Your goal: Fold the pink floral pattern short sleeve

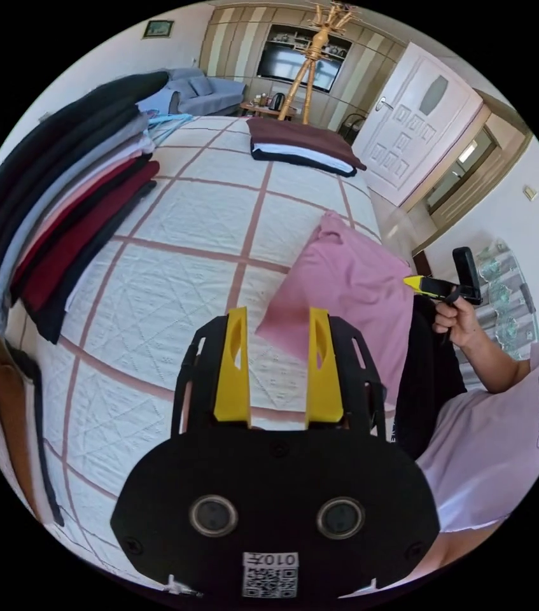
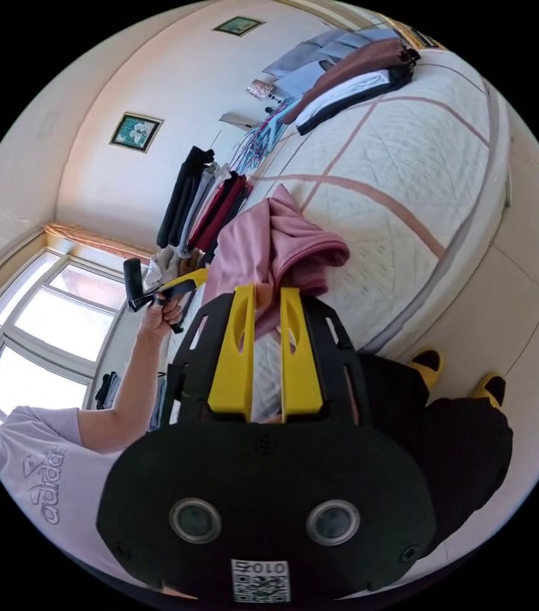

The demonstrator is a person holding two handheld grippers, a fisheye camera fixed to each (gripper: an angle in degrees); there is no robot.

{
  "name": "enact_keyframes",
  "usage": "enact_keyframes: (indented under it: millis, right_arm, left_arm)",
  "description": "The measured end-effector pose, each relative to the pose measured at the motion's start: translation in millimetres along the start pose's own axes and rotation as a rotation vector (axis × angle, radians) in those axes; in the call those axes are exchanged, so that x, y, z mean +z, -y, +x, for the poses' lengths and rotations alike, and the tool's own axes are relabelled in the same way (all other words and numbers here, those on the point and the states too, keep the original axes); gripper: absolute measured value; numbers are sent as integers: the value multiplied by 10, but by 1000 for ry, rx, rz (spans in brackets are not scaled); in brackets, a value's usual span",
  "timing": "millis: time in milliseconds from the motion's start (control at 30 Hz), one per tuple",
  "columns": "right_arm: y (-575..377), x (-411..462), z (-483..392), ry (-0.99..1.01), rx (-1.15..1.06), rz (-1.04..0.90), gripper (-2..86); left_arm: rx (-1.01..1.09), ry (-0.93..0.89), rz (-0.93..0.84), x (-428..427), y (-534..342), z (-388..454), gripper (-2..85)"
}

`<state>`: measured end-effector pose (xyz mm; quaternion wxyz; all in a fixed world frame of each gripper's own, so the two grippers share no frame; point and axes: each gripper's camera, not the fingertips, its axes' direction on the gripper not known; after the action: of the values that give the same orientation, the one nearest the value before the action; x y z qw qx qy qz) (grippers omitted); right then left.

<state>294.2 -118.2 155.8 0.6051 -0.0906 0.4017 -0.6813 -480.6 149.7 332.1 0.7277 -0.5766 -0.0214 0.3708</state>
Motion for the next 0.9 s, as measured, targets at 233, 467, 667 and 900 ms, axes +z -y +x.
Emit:
enact_keyframes:
  millis: [233,467,667,900]
  right_arm:
    - [16,9,-257,-40,-41,-15,58]
    - [43,169,-545,-118,-73,-75,48]
    - [73,-6,-777,-234,-144,-118,69]
    - [620,-177,-1504,-439,-384,14,80]
  left_arm:
    - [-35,-206,63,4,-181,-170,26]
    - [-111,-247,39,-138,-360,-357,26]
    - [-165,-150,59,-246,-550,-214,51]
    - [-1,30,108,-671,-851,872,58]
